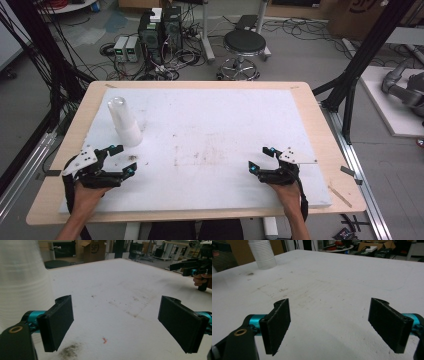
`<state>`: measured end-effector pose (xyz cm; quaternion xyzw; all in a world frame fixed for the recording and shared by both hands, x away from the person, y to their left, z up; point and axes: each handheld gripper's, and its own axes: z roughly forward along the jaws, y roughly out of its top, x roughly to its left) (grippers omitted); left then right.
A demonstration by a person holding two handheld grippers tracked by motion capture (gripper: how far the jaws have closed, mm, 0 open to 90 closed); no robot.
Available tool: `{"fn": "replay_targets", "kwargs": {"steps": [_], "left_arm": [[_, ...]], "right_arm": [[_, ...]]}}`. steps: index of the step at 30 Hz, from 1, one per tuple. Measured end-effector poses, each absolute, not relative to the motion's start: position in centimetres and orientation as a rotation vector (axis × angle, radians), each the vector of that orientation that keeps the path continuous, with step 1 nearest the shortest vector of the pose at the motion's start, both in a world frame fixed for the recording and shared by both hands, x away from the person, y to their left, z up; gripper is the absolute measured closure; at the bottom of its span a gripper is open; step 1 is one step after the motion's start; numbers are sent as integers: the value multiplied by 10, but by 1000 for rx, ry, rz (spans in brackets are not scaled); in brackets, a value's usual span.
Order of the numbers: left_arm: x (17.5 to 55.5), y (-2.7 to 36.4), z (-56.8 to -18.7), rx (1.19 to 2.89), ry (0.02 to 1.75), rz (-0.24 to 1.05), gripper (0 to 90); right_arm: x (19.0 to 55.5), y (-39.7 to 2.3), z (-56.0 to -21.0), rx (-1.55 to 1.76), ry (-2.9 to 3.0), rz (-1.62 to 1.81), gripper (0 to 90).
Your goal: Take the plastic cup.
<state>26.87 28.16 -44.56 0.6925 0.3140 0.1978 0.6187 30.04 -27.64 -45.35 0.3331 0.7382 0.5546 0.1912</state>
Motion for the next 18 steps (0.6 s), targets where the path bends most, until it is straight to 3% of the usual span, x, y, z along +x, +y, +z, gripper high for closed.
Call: {"fn": "replay_targets", "kwargs": {"steps": [18], "left_arm": [[301,339,-356,1594,610,516,130]], "right_arm": [[300,-275,-453,930,2081,1532,178]]}}
